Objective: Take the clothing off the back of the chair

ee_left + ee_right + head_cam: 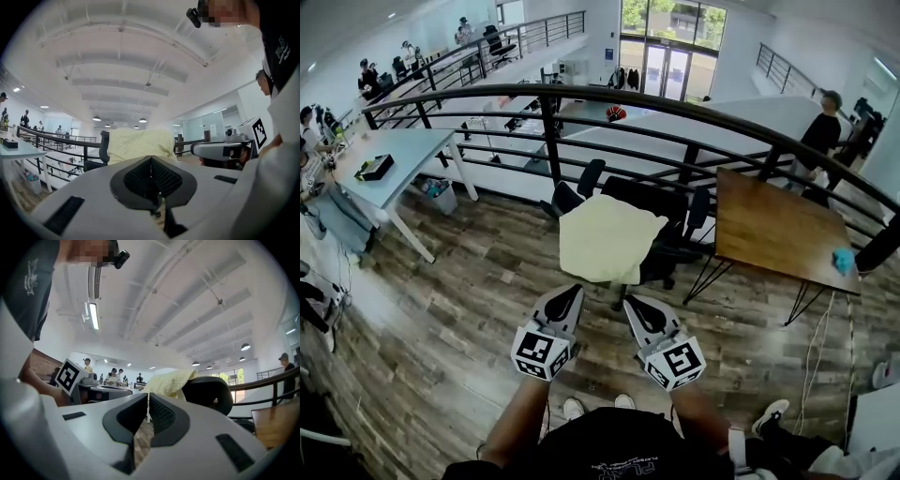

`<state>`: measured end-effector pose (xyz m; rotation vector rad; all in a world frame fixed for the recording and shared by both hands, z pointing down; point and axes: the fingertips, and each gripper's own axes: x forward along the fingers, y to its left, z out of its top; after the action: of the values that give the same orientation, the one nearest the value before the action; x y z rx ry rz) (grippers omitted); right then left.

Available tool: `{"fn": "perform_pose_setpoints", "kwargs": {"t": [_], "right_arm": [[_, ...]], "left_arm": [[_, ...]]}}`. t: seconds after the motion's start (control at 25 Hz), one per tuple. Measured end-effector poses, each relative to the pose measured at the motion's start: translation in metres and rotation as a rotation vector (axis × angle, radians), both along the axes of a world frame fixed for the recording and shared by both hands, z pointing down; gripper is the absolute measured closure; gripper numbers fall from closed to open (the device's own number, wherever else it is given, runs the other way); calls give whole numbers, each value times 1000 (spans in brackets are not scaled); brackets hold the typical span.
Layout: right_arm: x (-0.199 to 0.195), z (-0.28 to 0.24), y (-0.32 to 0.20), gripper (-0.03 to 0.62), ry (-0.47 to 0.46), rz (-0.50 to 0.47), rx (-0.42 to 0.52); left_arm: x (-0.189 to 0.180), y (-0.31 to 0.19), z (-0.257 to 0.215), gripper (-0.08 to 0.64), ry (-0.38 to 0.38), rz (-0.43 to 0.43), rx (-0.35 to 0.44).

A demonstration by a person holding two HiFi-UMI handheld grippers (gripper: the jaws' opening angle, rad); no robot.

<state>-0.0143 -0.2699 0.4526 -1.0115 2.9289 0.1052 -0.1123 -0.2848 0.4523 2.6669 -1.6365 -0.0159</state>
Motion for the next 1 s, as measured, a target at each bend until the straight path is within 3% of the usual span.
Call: {"fn": "perform_pose_setpoints", "kwargs": {"t": [0.44, 0.64, 0.72, 0.84, 1.0], "right_arm": [[20, 4, -7, 568, 37, 127, -7], [24, -2, -8, 568, 56, 155, 9], [26, -2, -8, 568, 62, 166, 8], [30, -1, -8, 569, 65, 183, 5], [34, 1, -11, 569, 65, 191, 8]], "left_arm": [[8, -10, -14, 546, -12, 56, 41], [4, -21, -15, 536, 6, 44, 27], [2, -23, -17, 486, 5, 31, 31], [0, -29, -19, 338, -7, 3, 37], [-1, -39, -17, 222, -28, -17, 20]]}}
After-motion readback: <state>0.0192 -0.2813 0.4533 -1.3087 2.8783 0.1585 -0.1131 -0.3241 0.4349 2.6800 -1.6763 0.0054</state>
